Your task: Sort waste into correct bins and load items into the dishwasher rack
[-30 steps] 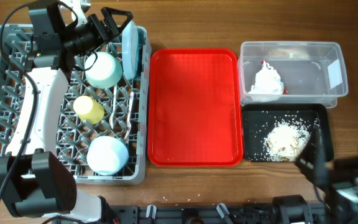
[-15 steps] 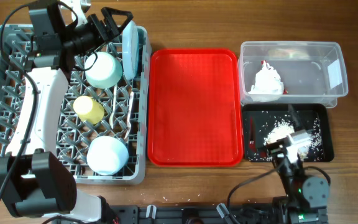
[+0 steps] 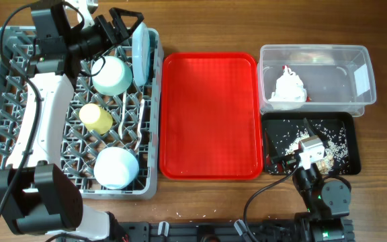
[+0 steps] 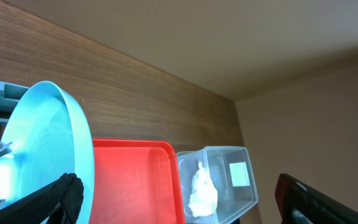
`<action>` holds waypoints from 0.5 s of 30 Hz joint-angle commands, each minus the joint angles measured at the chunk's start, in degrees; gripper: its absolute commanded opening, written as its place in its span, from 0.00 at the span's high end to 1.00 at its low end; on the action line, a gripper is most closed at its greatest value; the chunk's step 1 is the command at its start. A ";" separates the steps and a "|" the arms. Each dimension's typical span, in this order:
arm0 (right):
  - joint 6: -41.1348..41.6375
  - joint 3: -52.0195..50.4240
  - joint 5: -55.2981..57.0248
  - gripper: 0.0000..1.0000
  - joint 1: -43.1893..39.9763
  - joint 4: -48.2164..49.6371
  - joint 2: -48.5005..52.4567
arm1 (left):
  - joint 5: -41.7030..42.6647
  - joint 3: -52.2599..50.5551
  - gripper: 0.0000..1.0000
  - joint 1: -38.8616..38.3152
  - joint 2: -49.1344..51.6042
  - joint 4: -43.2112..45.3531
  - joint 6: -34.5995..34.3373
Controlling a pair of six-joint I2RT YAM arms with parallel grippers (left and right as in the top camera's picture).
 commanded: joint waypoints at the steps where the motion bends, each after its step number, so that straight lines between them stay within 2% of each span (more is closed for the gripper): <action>1: -0.72 -0.07 -0.50 0.00 -0.13 0.24 -0.61 | 0.11 -0.07 0.00 0.44 -0.46 0.11 -0.13; 13: -0.70 -0.07 -0.50 0.00 -0.13 0.24 -0.61 | 0.13 -0.17 0.00 0.44 -0.46 0.26 -0.13; 15: -0.72 -0.07 -0.50 0.00 -0.13 0.24 -0.61 | -0.81 -0.35 0.00 0.39 -1.05 -2.69 -0.13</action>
